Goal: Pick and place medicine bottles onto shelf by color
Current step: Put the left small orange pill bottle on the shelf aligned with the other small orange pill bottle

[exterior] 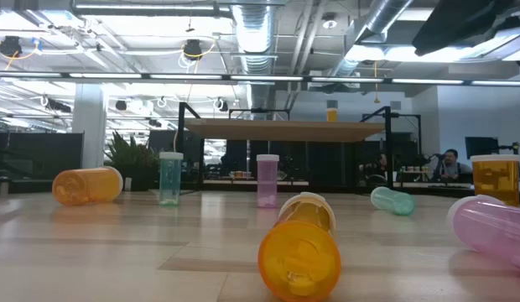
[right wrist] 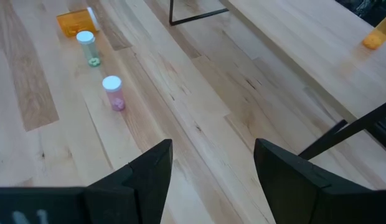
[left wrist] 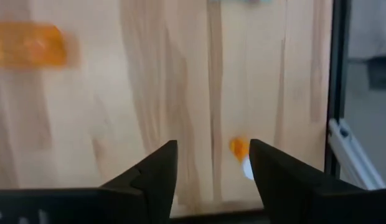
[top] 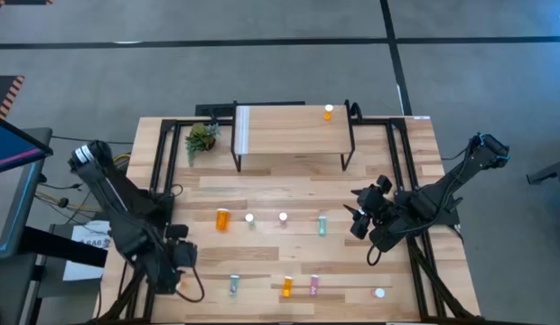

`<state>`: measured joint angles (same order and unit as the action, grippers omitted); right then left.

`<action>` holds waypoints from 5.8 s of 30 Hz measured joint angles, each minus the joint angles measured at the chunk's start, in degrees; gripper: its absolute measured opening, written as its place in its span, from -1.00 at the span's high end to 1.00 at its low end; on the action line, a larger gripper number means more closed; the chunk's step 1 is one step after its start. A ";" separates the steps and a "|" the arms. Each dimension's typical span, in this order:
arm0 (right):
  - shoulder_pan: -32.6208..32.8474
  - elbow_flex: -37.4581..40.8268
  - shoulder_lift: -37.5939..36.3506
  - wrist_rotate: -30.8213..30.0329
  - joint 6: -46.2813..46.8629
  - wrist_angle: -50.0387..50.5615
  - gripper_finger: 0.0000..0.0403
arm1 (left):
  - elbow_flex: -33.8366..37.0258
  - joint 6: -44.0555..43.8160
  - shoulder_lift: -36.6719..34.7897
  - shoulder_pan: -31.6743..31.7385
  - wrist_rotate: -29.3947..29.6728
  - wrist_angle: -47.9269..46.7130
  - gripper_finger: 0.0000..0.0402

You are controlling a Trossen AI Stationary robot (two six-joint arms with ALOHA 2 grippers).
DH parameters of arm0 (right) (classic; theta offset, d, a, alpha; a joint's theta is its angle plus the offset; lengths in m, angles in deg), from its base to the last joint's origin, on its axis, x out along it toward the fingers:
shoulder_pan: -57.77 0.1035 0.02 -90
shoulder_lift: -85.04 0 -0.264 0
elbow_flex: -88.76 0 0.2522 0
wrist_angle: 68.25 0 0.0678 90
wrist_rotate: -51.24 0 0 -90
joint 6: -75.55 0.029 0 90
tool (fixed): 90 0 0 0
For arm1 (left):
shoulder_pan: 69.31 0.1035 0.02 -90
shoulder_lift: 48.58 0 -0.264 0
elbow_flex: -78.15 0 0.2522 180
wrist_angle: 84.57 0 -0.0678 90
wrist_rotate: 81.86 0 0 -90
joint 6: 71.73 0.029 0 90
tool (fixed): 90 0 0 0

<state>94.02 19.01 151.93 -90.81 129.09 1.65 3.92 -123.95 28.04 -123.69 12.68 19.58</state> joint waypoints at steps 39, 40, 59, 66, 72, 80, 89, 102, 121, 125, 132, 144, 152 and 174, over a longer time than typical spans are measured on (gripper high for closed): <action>-0.76 0.00 -0.02 -2.08 -1.51 -1.36 -0.23 | 0.02 -8.91 2.94 -4.75 1.38 13.11 0.05; -0.76 0.00 -0.02 -2.08 -1.51 -1.36 -0.23 | 0.02 -9.12 3.04 -5.07 2.06 13.09 0.05; -0.76 0.00 -0.04 -1.91 -1.51 -1.95 -0.23 | 1.60 -11.11 10.26 -5.78 -3.89 9.29 0.02; -0.76 0.00 -0.04 -1.93 -1.53 -1.97 -0.23 | 1.55 -11.03 10.25 -7.07 -4.06 8.60 0.02; -0.76 0.00 -0.04 -1.93 -1.55 -1.99 -0.23 | 1.55 -13.00 10.24 -9.28 -2.55 8.59 0.02; -0.76 0.00 -0.04 -1.95 -1.57 -2.00 -0.23 | 1.55 -12.93 10.24 -9.48 -1.10 7.09 0.02; -0.76 0.00 -0.04 -2.02 -1.70 -2.00 -0.23 | 1.55 -12.00 9.10 -10.20 0.31 5.63 0.02; -0.76 0.00 -0.04 -2.12 -1.68 -2.01 -0.23 | 4.73 -15.38 -4.55 -11.38 13.45 8.62 0.12; -0.76 0.00 -0.04 -2.10 -1.51 -2.43 -0.23 | 13.66 -16.00 -4.34 -12.15 7.12 18.60 0.12; -0.76 0.00 -0.04 -2.10 -1.50 -2.45 -0.23 | 13.66 -14.48 -4.31 -12.12 7.24 19.96 0.12; -0.76 0.00 -0.04 -2.10 -1.49 -2.63 -0.23 | 13.66 -14.67 0.66 -12.25 1.97 20.11 0.09; -0.76 0.00 -0.04 -2.10 -1.47 -2.72 -0.23 | 13.64 -12.53 5.30 -12.25 -0.92 22.10 -0.03; -0.76 0.00 -0.04 -2.10 -1.46 -2.71 -0.23 | 13.64 -10.96 5.30 -12.23 -0.75 22.03 0.23; -0.76 0.00 -0.04 -3.64 -1.49 -3.26 -0.23 | 13.62 17.87 -15.38 6.73 19.15 23.90 0.44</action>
<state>93.25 19.01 151.89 -94.45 127.60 -1.61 17.54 -106.08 12.66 -116.96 31.83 43.48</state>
